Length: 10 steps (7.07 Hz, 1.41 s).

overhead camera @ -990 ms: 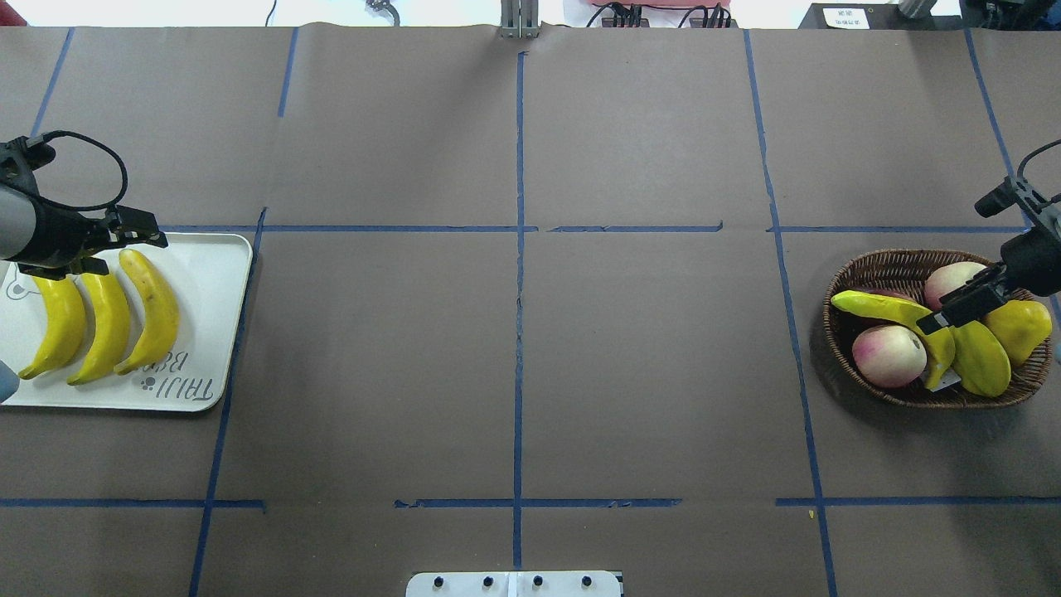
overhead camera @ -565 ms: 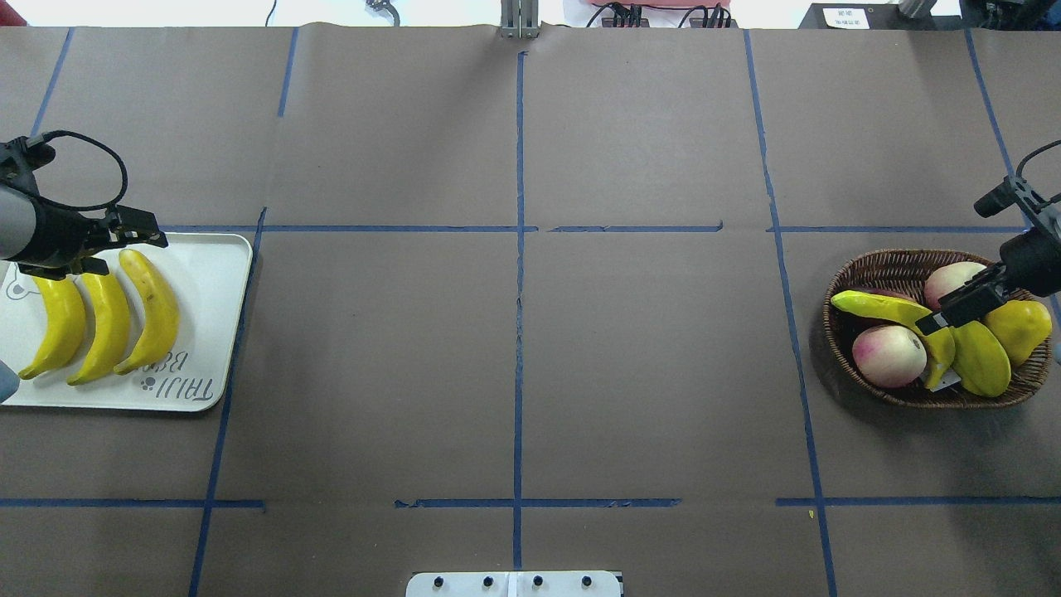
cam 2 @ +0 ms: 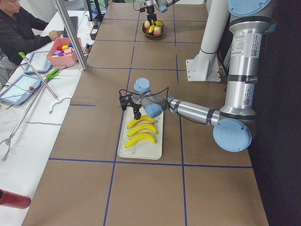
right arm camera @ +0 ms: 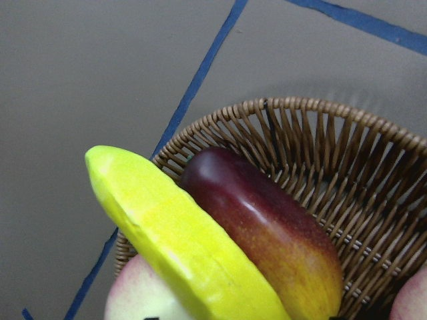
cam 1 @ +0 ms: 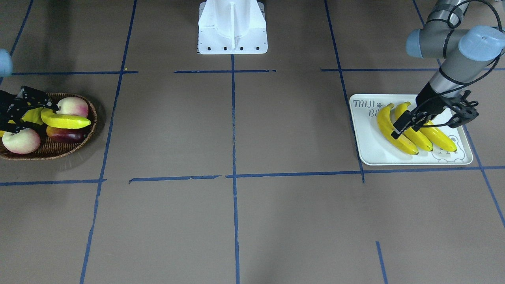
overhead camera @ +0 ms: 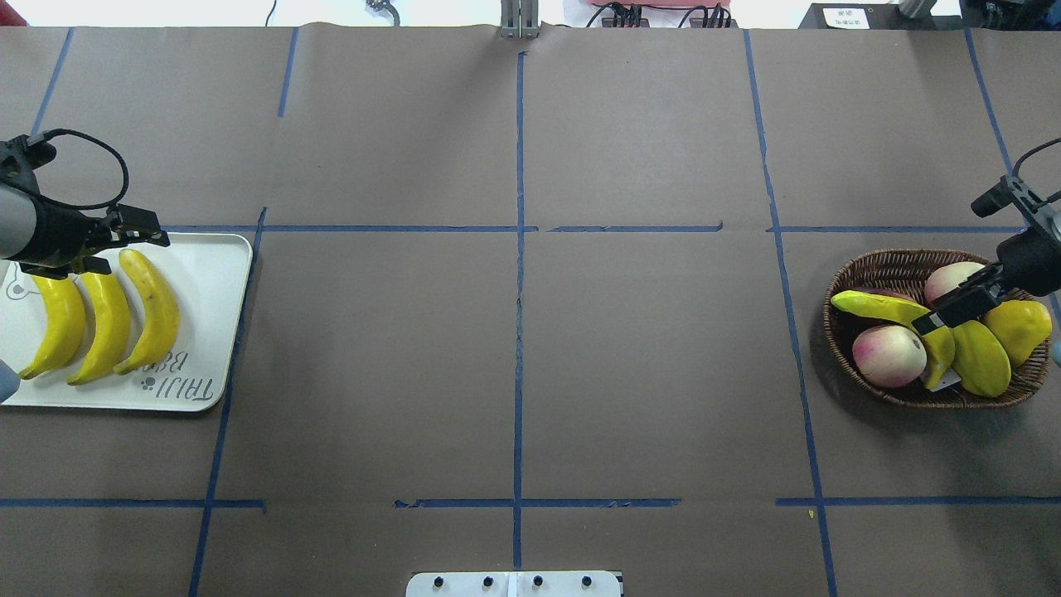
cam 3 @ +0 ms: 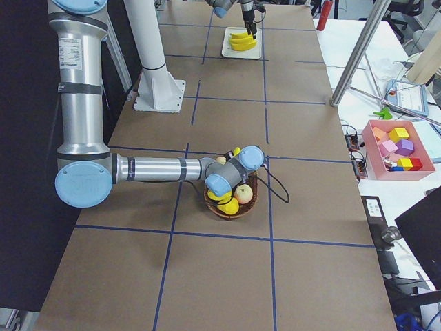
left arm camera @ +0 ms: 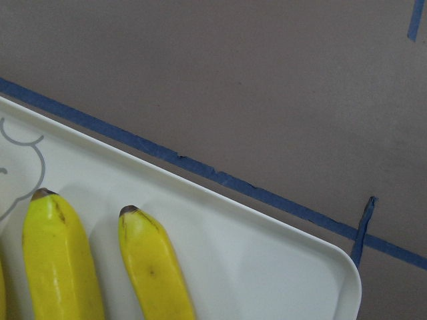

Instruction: Transfer all bananas from basket to plate

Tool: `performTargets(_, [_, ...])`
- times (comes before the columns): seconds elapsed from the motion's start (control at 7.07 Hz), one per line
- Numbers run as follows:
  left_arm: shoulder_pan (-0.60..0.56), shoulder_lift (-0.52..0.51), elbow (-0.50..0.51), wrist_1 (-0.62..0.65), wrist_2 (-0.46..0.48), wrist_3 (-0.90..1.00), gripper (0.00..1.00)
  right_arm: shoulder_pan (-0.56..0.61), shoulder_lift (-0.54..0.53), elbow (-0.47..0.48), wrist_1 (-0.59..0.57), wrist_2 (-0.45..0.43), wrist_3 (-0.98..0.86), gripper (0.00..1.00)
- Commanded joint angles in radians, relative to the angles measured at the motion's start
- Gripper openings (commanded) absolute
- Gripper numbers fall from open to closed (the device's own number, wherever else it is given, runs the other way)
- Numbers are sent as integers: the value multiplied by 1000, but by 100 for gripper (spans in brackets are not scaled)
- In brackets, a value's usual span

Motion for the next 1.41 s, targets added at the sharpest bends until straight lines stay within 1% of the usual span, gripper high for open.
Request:
performTargets(0.0, [0, 2, -1, 0, -16, -1, 100, -10, 5, 1, 5, -1, 0, 98])
performTargets(0.57, [0, 1, -3, 2, -16, -1, 100, -21, 1, -2, 3, -1, 1, 98])
performTargets(0.71, [0, 1, -4, 2, -16, -1, 100, -23, 1, -2, 3, -1, 1, 97])
performTargets(0.85, [0, 1, -4, 0, -16, -1, 100, -24, -1, -3, 2, -2, 3, 79])
performTargets(0.99, [0, 1, -4, 0, -17, -1, 100, -24, -3, -8, 5, -2, 1, 53])
performTargets(1.13, [0, 1, -4, 0, -17, -1, 100, -24, -4, -8, 6, -2, 0, 25])
performTargets(1.27, [0, -2, -4, 2, -19, -1, 100, -24, -6, -7, 6, -2, -3, 7])
